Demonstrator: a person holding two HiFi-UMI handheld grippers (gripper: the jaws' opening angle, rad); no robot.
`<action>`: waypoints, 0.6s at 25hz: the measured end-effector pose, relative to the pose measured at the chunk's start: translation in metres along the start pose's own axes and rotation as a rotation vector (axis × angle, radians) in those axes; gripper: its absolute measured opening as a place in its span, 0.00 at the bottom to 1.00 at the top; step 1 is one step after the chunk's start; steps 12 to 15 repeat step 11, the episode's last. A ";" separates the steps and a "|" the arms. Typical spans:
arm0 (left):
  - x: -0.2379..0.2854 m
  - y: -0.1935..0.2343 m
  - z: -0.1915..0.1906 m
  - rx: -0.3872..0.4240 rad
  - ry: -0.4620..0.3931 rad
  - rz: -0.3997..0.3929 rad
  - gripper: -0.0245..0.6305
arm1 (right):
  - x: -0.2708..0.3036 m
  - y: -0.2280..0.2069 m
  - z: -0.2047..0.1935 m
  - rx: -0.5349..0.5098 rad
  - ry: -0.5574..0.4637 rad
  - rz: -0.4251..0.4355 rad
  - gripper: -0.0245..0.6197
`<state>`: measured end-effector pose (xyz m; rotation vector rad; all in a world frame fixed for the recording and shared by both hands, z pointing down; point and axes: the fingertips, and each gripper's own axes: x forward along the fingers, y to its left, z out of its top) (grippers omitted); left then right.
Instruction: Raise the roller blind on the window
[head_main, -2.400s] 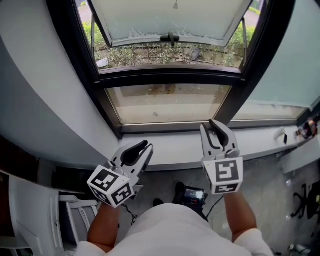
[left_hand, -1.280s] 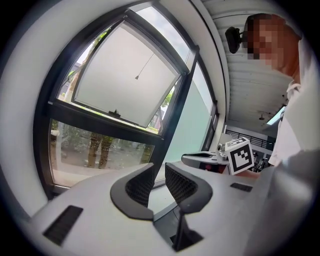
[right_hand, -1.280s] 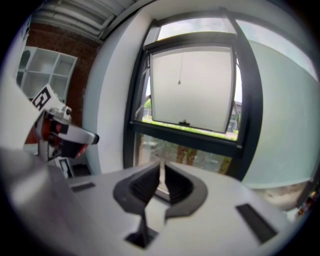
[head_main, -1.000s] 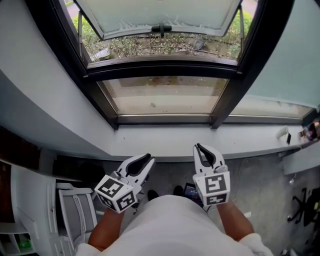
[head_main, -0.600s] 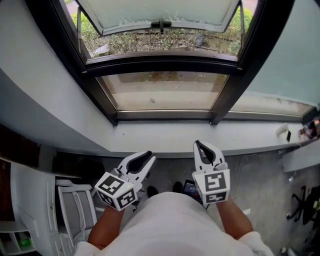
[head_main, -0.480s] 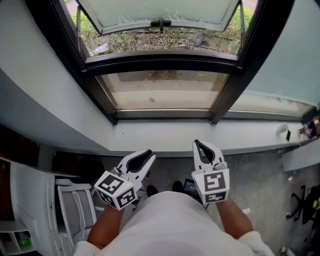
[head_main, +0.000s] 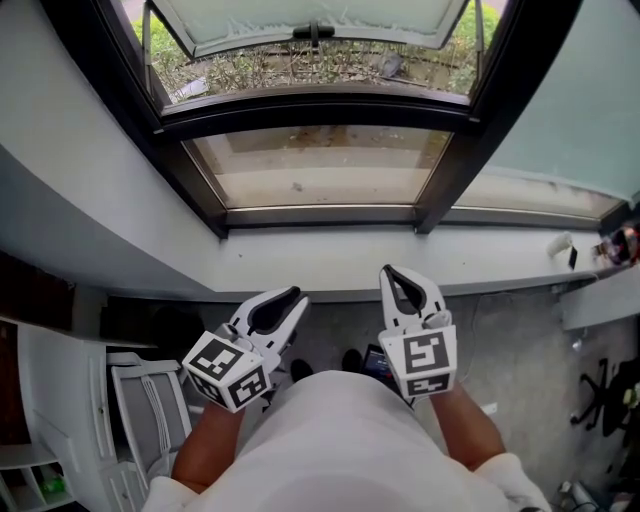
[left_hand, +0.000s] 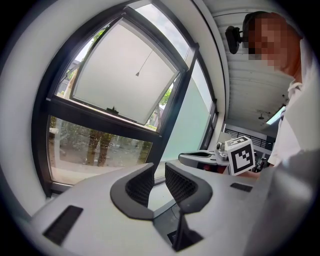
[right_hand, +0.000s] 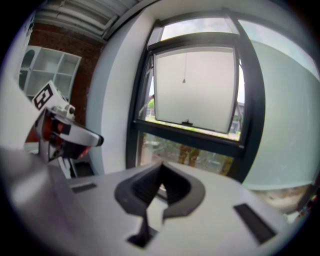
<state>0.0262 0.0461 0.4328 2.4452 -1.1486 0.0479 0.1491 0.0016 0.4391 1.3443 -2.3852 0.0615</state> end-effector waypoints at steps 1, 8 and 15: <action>0.000 0.000 0.001 0.000 0.000 -0.002 0.16 | 0.000 0.000 0.000 -0.001 0.000 0.000 0.07; 0.002 0.000 0.001 0.009 0.002 -0.005 0.16 | 0.002 0.002 0.002 0.000 -0.003 0.007 0.07; 0.003 0.000 0.001 0.012 0.002 -0.006 0.16 | 0.002 0.002 0.002 -0.001 -0.005 0.010 0.07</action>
